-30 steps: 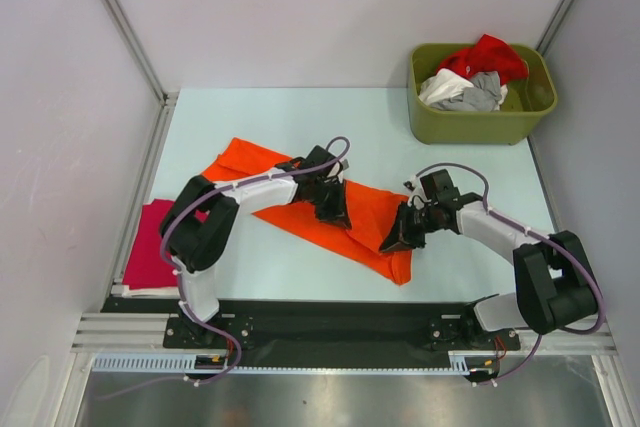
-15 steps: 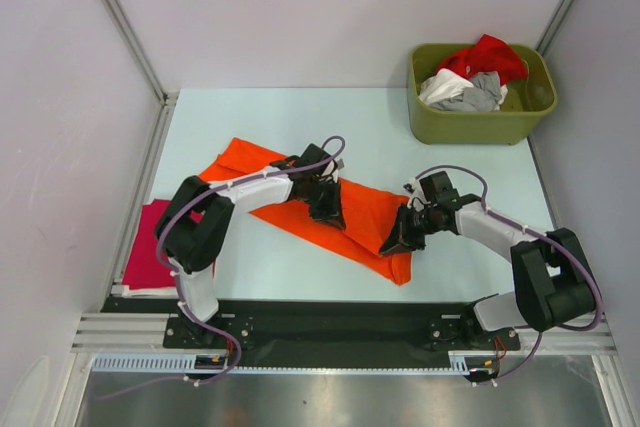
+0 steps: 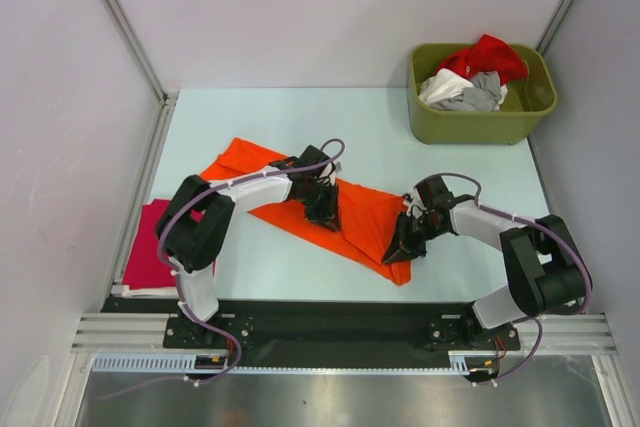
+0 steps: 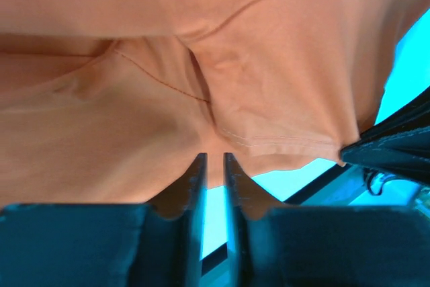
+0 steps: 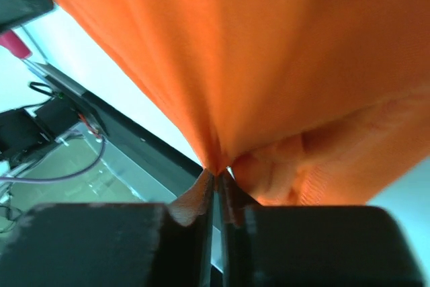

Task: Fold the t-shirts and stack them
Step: Fold the tshirt

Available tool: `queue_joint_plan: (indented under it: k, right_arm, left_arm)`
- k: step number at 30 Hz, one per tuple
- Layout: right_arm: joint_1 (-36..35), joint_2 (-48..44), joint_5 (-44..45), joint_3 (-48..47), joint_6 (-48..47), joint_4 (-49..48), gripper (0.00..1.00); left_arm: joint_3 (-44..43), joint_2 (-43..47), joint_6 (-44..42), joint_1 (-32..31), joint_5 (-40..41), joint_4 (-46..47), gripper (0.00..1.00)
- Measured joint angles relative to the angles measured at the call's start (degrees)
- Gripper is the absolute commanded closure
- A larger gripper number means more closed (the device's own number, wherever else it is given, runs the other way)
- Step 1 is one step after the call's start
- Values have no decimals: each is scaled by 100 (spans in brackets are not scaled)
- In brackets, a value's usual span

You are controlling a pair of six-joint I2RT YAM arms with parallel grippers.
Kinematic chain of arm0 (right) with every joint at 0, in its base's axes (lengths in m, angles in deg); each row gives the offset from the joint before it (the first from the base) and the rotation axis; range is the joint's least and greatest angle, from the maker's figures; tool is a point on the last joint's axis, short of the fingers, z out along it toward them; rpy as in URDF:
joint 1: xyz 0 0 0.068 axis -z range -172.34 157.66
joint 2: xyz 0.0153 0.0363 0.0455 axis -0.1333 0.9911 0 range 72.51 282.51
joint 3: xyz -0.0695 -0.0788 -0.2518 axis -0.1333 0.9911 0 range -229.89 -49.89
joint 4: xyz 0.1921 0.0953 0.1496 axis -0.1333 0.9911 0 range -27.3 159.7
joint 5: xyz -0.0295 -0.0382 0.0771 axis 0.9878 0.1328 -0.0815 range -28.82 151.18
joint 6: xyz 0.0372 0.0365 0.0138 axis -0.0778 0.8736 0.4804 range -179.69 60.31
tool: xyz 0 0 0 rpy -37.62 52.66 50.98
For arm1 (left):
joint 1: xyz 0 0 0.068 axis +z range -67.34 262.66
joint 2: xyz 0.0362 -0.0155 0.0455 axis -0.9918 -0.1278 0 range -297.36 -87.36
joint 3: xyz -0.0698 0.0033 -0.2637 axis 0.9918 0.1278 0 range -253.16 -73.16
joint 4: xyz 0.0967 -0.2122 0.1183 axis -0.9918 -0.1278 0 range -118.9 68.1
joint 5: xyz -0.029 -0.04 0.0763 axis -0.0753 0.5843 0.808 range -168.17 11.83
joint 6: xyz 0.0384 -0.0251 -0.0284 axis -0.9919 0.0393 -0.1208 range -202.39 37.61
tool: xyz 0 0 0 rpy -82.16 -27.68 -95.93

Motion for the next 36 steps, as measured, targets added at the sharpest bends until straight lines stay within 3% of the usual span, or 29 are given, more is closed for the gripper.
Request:
queue_joint_plan:
  k: [6, 7, 12, 13, 18, 23, 26, 29, 33, 36]
  right_arm:
    - [79, -146, 170, -131, -304, 638, 77]
    - [105, -245, 203, -157, -330, 726, 66]
    - [719, -920, 400, -468, -455, 1067, 40]
    - [909, -1001, 468, -540, -468, 1069, 30]
    - [1766, -1012, 844, -673, -490, 916, 17]
    - [2015, -533, 1113, -715, -505, 546, 16]
    - [2079, -87, 1287, -817, -511, 308, 21]
    - [2103, 247, 1438, -890, -494, 39, 26]
    - [2015, 422, 1637, -890, -387, -332, 30]
    - [1759, 442, 1849, -887, -262, -612, 42]
  left_arm:
    - [-2, 205, -72, -2, -129, 9, 67]
    - [-11, 214, -63, -2, -190, 57, 66]
    - [-260, 94, -44, -31, -546, 269, 65]
    - [-339, 22, -39, -37, -621, 321, 65]
    - [-525, -490, -20, -52, -883, 516, 65]
    - [-494, -868, -68, -46, -927, 466, 65]
    - [-490, -802, -164, 0, -944, 428, 57]
    - [-490, -531, -280, 111, -905, 302, 48]
    - [-503, 118, -367, 568, -953, 229, 48]
    - [-533, 632, -393, 1115, -1034, 195, 49]
